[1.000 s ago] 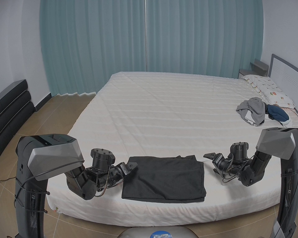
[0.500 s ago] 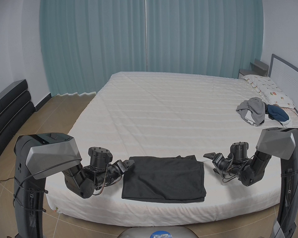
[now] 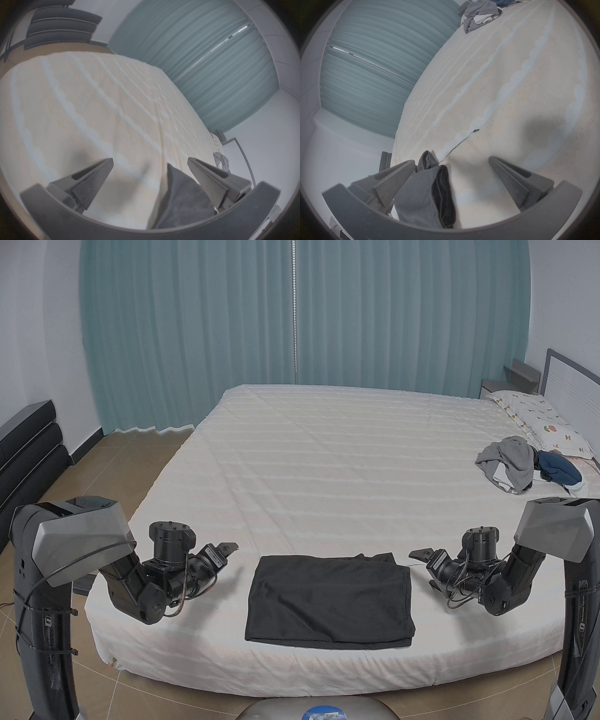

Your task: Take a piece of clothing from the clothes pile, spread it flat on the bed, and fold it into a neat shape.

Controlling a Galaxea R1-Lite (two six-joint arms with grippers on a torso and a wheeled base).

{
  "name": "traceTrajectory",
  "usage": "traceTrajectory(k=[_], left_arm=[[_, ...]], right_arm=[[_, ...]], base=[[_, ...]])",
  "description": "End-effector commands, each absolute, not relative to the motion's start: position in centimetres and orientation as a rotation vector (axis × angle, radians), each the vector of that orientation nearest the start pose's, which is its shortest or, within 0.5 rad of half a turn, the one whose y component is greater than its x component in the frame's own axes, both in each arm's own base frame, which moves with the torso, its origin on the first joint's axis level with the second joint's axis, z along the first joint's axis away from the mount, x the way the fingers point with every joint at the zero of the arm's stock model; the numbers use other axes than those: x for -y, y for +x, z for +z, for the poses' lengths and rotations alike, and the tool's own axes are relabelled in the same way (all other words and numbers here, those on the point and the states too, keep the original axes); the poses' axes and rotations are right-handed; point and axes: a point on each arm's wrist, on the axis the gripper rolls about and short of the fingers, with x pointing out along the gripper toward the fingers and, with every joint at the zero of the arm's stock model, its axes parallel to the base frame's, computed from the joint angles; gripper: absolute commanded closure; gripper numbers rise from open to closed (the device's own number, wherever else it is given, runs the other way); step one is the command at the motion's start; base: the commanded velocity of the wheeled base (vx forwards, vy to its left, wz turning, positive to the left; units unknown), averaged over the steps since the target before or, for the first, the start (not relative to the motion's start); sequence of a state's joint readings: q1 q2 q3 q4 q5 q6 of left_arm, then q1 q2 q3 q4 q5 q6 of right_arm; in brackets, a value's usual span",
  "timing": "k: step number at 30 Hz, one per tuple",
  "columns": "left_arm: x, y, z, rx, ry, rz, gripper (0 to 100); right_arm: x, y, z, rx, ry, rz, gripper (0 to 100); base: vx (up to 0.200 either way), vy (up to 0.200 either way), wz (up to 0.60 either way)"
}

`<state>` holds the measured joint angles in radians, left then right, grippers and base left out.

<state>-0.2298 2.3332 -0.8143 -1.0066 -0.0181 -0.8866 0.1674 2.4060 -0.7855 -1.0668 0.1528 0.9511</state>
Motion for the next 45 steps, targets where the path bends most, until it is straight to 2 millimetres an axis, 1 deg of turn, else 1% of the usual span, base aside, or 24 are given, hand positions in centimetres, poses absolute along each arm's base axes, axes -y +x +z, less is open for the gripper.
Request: traceTrajectory(k=[1, 4, 5, 9, 10, 11, 14, 17, 18, 19, 21, 23, 24, 27, 30, 31, 32, 35, 36, 37, 40, 41, 44, 45], left_arm=[[6.0, 36.2, 3.5, -0.479, -0.826, 0.052, 0], [5.6, 34.5, 5.7, -0.446, -0.807, 0.034, 0], [5.6, 34.3, 6.0, -0.441, -0.801, 0.032, 0], [5.2, 32.0, 9.1, -0.376, -0.773, 0.003, 0], [5.0, 31.2, 10.3, -0.346, -0.772, -0.008, 0], [4.8, 30.6, 11.1, -0.328, -0.765, -0.014, 0], [4.1, 28.3, 13.1, -0.290, -0.683, -0.025, 0], [3.7, 25.8, 14.2, -0.263, -0.611, -0.039, 0], [3.7, 25.7, 14.3, -0.258, -0.609, -0.040, 0], [3.4, 24.0, 15.2, -0.227, -0.586, -0.049, 0], [3.1, 22.2, 16.2, -0.180, -0.554, -0.059, 0], [2.9, 21.2, 16.6, -0.159, -0.527, -0.065, 0], [2.5, 19.5, 17.0, -0.126, -0.475, -0.066, 0], [2.0, 17.2, 17.3, -0.079, -0.395, -0.066, 0], [1.1, 15.2, 18.6, 0.015, -0.323, -0.040, 0], [0.9, 14.9, 18.8, 0.026, -0.316, -0.035, 0], [0.6, 14.1, 19.1, 0.048, -0.294, -0.015, 0], [0.2, 11.7, 19.7, 0.081, -0.261, 0.006, 0], [0.1, 11.6, 19.7, 0.083, -0.260, 0.006, 0], [0.1, 9.5, 19.6, 0.089, -0.258, 0.004, 0], [0.1, 7.4, 19.6, 0.094, -0.246, -0.002, 0], [0.1, 6.1, 19.5, 0.094, -0.234, -0.005, 0], [0.0, 4.2, 19.5, 0.101, -0.195, -0.005, 0], [0.0, 3.1, 19.4, 0.107, -0.168, -0.006, 0]], right_arm=[[-7.1, 36.6, -2.3, -0.648, 0.889, 0.009, 0], [-7.0, 36.0, 0.0, -0.617, 0.837, -0.009, 0], [-6.9, 35.8, 0.3, -0.616, 0.830, -0.010, 0], [-6.6, 34.3, 4.3, -0.574, 0.805, 0.009, 0], [-6.5, 33.7, 5.7, -0.554, 0.803, 0.017, 0], [-6.4, 33.2, 6.5, -0.548, 0.798, 0.022, 0], [-5.9, 30.8, 9.1, -0.533, 0.741, 0.036, 0], [-5.5, 28.5, 10.4, -0.506, 0.689, 0.054, 0], [-5.5, 28.4, 10.6, -0.502, 0.686, 0.055, 0], [-5.0, 27.0, 11.6, -0.468, 0.656, 0.052, 0], [-4.6, 25.6, 12.5, -0.432, 0.615, 0.048, 0], [-4.4, 24.8, 13.0, -0.410, 0.584, 0.047, 0], [-3.9, 23.4, 13.8, -0.369, 0.528, 0.038, 0], [-3.4, 21.0, 14.6, -0.321, 0.434, 0.048, 0], [-3.0, 18.3, 15.4, -0.263, 0.341, 0.072, 0], [-2.9, 18.0, 15.5, -0.255, 0.332, 0.074, 0], [-2.6, 17.0, 15.8, -0.227, 0.297, 0.080, 0], [-2.0, 15.4, 16.5, -0.167, 0.263, 0.067, 0], [-1.9, 15.4, 16.5, -0.165, 0.262, 0.065, 0], [-1.5, 14.2, 16.7, -0.134, 0.249, 0.052, 0], [-1.2, 13.0, 16.9, -0.110, 0.229, 0.043, 0], [-1.0, 12.1, 17.1, -0.095, 0.213, 0.037, 0], [-0.7, 10.5, 17.6, -0.068, 0.187, 0.038, 0], [-0.6, 9.4, 17.9, -0.057, 0.163, 0.041, 0]], base=[[0.000, 0.000, 0.00], [0.000, 0.000, 0.00], [0.000, 0.000, 0.00], [0.000, 0.000, 0.00], [0.000, 0.000, 0.00], [0.000, 0.000, 0.00], [0.000, 0.000, 0.00], [0.000, 0.000, 0.00], [0.000, 0.000, 0.00], [0.000, 0.000, 0.00], [0.000, 0.000, 0.00], [0.000, 0.000, 0.00], [0.000, 0.000, 0.00], [0.000, 0.000, 0.00], [0.000, 0.000, 0.00], [0.000, 0.000, 0.00], [0.000, 0.000, 0.00], [0.000, 0.000, 0.00], [0.000, 0.000, 0.00], [0.000, 0.000, 0.00], [0.000, 0.000, 0.00], [0.000, 0.000, 0.00], [0.000, 0.000, 0.00], [0.000, 0.000, 0.00]])
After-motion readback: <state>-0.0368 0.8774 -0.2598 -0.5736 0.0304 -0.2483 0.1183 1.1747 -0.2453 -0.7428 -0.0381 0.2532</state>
